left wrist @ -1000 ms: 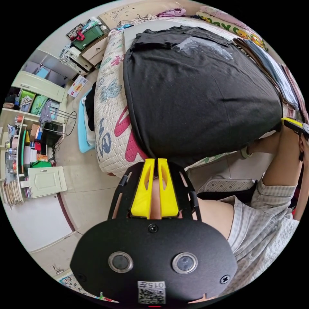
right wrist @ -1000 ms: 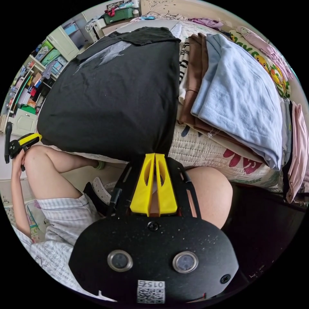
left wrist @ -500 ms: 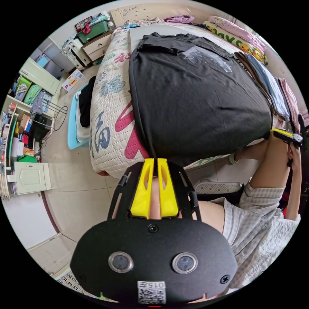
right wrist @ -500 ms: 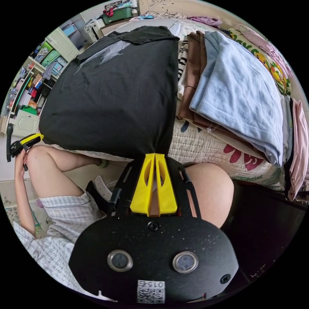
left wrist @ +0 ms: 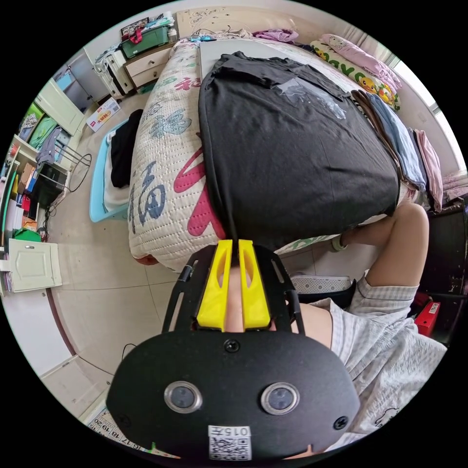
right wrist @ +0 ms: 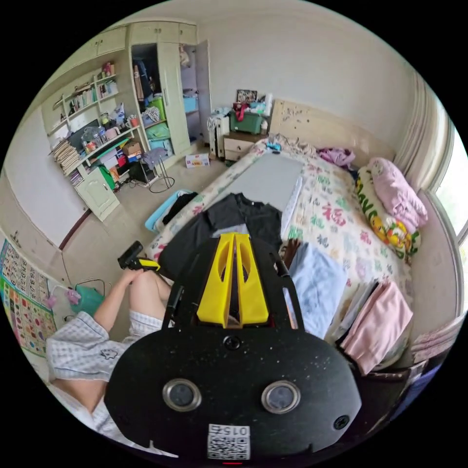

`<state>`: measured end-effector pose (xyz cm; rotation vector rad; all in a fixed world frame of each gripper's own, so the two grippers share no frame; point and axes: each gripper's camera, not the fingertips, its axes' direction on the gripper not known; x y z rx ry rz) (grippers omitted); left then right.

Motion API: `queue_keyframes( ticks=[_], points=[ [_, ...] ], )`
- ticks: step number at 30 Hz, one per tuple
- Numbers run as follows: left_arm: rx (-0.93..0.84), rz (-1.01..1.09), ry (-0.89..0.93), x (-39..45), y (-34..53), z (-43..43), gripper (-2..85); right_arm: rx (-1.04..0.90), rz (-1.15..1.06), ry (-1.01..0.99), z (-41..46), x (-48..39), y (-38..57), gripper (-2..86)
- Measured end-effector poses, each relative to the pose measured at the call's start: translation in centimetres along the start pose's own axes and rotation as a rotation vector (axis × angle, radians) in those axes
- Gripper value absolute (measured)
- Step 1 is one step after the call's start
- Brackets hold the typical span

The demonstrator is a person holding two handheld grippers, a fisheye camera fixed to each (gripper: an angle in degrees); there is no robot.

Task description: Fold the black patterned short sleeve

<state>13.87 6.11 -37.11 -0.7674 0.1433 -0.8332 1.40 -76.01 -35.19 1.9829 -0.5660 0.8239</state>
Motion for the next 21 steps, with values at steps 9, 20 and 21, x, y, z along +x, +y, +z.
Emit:
queue_keyframes(
  ticks=[9,20,21],
  points=[
    [0.009,0.039,-0.118,0.2,-0.8,0.2,1.5,0.251,-0.056,0.255,-15.4,-20.5,-8.1,-0.6],
    [0.053,-0.031,0.124,-5.1,-2.0,0.1,1.1,0.2,-0.115,0.281,-11.7,-26.3,-11.9,-0.7],
    [0.053,-0.039,0.138,-5.5,-2.4,0.2,1.0,0.201,-0.109,0.284,-11.4,-25.8,-12.3,-0.7]
  ],
)
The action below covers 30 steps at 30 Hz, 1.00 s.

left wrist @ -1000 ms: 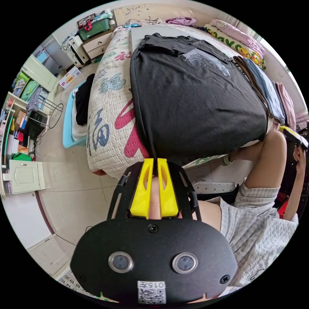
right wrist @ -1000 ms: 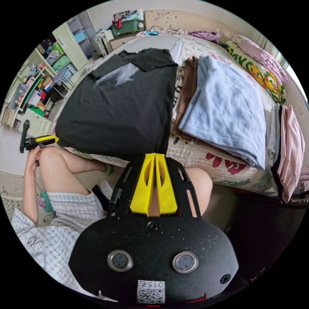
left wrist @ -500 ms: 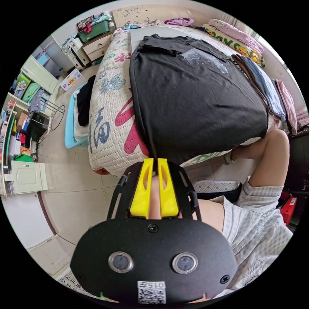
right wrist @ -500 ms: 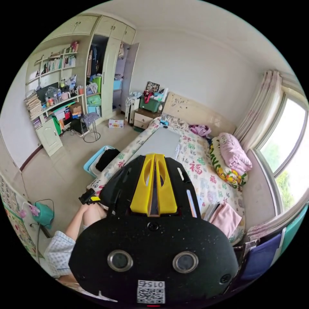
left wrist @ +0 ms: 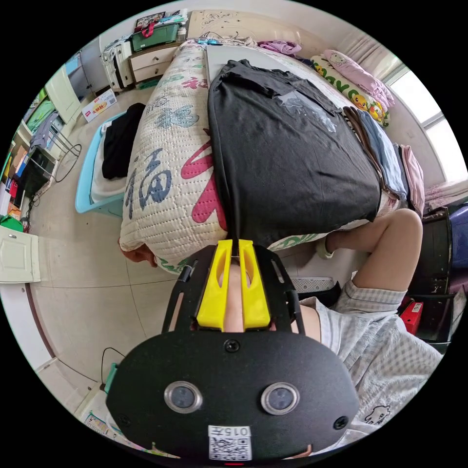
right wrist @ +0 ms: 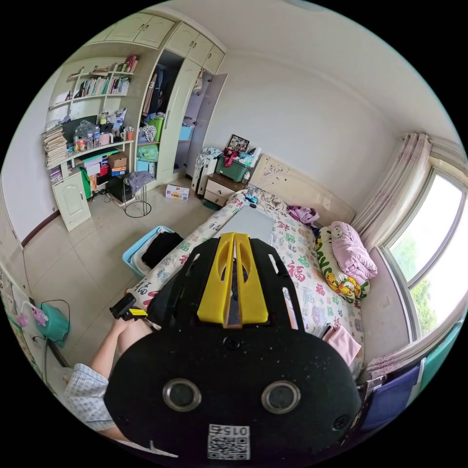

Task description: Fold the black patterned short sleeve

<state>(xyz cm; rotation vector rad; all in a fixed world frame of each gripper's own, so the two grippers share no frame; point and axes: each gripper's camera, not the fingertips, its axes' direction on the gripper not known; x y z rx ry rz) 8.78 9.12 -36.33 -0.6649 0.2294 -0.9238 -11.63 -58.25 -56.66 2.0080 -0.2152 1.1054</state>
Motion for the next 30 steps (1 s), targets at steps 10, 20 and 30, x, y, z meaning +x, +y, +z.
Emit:
queue_keyframes(
  ticks=[10,20,30],
  points=[
    [0.135,-0.087,0.07,-3.9,-2.7,-3.3,-0.2,-0.213,0.062,-0.129,20.0,11.8,-1.6,-0.9],
    [0.368,0.08,0.083,-5.3,-21.5,-10.6,7.4,-0.396,0.174,-0.324,44.4,25.7,0.8,6.3],
    [0.226,0.101,0.11,-2.5,-48.7,0.6,9.4,-0.362,0.319,-0.417,59.6,36.7,-1.0,10.5]
  ],
)
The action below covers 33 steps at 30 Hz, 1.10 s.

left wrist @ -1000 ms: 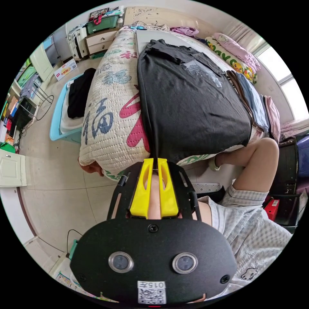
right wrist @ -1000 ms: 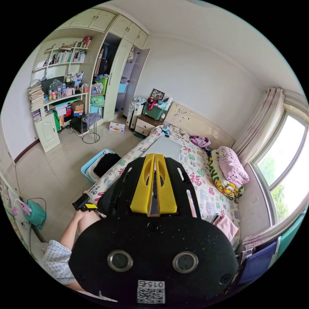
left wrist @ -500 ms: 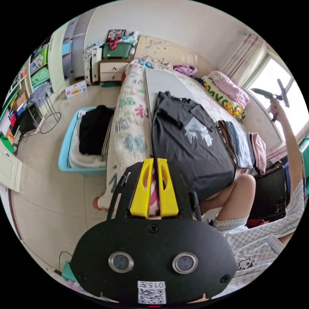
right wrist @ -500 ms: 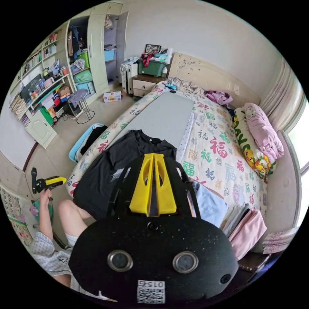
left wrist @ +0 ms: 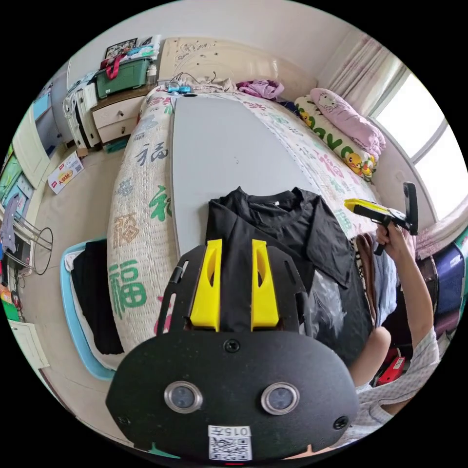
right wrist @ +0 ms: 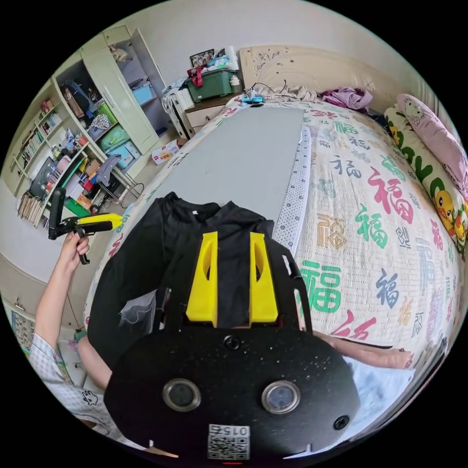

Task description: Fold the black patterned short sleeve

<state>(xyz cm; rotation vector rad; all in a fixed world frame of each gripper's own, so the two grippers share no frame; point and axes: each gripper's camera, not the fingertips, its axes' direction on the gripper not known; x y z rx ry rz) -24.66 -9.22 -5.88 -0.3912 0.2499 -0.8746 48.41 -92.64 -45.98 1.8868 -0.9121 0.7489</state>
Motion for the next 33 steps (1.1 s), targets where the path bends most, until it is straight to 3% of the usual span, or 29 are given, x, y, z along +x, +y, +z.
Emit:
queue_keyframes(
  ticks=[5,10,18,20,26,30,33],
  points=[
    [-0.07,-0.019,-0.089,-0.6,-5.3,5.6,10.9,-0.061,-0.027,0.014,2.6,4.6,-5.1,13.1],
    [-0.097,-0.041,-0.031,-1.5,-7.0,8.8,10.4,-0.084,-0.028,0.014,3.0,7.9,-8.0,13.0],
    [-0.055,-0.01,-0.001,-0.7,-5.2,7.7,1.0,-0.12,-0.054,0.056,1.5,10.4,-9.1,2.6],
    [0.007,0.007,-0.001,0.0,-4.2,5.6,0.5,-0.047,-0.074,0.076,-1.2,10.6,-8.5,1.2],
    [0.22,0.128,0.109,3.3,3.6,-5.6,-0.1,0.183,-0.188,-0.008,-13.4,10.8,-1.8,-0.1],
    [0.299,0.262,0.163,7.2,15.9,-13.8,0.0,0.256,-0.274,-0.077,-21.0,10.2,7.3,-0.2],
    [0.262,0.358,0.196,9.8,26.1,-16.2,0.1,0.216,-0.333,-0.067,-24.5,9.4,16.3,-0.3]
  ],
)
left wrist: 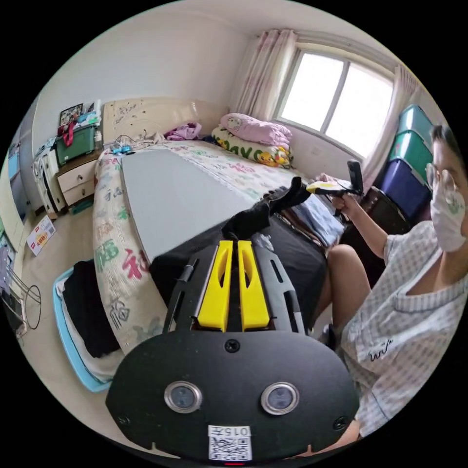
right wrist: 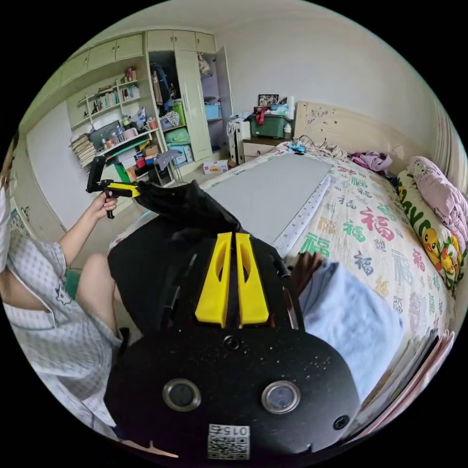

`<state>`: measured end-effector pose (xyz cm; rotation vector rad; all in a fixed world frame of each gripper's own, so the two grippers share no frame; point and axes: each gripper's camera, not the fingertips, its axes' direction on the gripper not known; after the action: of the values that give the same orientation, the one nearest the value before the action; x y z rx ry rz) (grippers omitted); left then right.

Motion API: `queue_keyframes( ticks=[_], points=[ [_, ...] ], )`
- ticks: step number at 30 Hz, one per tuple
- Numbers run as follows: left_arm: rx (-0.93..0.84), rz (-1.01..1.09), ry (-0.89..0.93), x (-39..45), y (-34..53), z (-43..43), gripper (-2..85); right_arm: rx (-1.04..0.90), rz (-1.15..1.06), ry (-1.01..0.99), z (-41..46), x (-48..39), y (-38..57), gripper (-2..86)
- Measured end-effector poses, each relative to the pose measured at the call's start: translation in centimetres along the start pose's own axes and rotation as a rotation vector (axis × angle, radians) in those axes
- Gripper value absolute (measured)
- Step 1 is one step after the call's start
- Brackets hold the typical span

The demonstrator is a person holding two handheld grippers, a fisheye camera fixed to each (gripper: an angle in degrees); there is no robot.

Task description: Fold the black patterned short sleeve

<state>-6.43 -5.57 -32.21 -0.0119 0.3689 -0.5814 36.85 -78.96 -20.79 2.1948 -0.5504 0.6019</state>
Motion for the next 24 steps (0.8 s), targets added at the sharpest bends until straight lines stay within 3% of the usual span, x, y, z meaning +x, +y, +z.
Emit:
queue_keyframes(
  ticks=[4,8,12,17,24],
  points=[
    [-0.288,0.023,0.123,5.2,9.1,1.0,0.4,-0.306,0.02,-0.069,0.2,-2.9,8.3,-0.5],
    [-0.397,0.017,0.115,7.7,12.9,1.3,0.9,-0.473,0.068,0.019,1.8,-3.7,13.3,-0.7],
    [-0.331,-0.111,0.09,7.4,14.0,-1.3,2.7,-0.392,0.125,0.059,0.6,-4.3,15.2,2.6],
    [-0.187,-0.313,0.084,6.9,16.3,-5.2,7.3,-0.293,-0.045,0.04,0.5,-7.9,16.5,11.5],
    [0.072,-0.666,0.056,8.0,22.7,-8.4,8.9,-0.297,-0.167,0.124,2.4,-9.8,18.2,9.5]
  ],
)
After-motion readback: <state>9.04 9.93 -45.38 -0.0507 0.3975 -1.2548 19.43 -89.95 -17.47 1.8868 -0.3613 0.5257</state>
